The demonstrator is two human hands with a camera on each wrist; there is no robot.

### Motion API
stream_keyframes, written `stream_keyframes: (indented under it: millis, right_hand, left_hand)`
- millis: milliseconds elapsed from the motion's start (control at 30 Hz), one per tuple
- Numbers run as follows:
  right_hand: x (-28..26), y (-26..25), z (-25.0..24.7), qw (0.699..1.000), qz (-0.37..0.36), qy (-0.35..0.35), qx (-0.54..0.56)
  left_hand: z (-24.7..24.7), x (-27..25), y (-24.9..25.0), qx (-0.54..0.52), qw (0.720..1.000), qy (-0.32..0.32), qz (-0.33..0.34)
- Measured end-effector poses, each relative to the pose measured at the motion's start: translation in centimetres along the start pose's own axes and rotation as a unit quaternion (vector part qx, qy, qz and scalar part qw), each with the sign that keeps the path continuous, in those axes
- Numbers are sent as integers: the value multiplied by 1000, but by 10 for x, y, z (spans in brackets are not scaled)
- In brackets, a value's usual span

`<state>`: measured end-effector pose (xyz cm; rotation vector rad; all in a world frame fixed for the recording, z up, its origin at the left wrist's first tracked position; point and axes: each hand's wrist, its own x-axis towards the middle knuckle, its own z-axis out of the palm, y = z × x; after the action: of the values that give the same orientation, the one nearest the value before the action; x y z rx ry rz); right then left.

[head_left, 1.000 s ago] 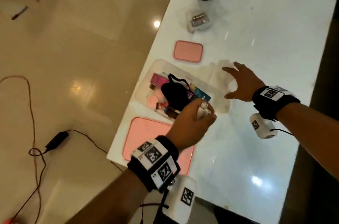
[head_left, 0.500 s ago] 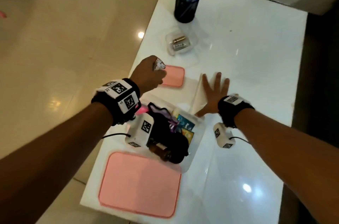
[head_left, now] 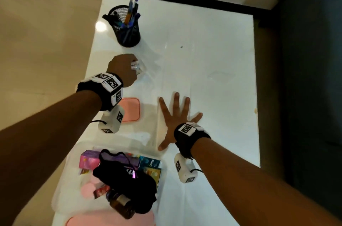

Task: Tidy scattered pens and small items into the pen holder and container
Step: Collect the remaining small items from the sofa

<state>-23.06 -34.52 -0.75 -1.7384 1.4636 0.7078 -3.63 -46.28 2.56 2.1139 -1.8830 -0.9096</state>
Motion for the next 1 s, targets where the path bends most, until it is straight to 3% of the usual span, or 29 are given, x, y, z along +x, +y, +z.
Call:
stream_keyframes:
  millis: [167, 333, 567, 667, 767, 1000]
  right_hand:
    - [1, -2, -1, 1000, 7, -1, 10]
    - [-2, -7, -5, 1000, 21, -8, 15]
    - [-7, -17, -5, 998, 55, -1, -18]
    - [-7, -19, -6, 997, 71, 1, -26]
    - [-6, -19, -4, 996, 76, 4, -41]
    - [-3, -15, -3, 996, 76, 8, -39]
  left_hand:
    - [4, 17, -5, 81, 996, -43, 11]
    - [-12, 18, -11, 73, 994, -76, 29]
    - [-37, -3, -40, 101, 981, -22, 165]
    - [-33, -1, -56, 138, 975, -92, 145]
    - [-24, 0, -71, 105, 974, -153, 131]
    - [-33, -4, -96, 100, 973, -161, 130]
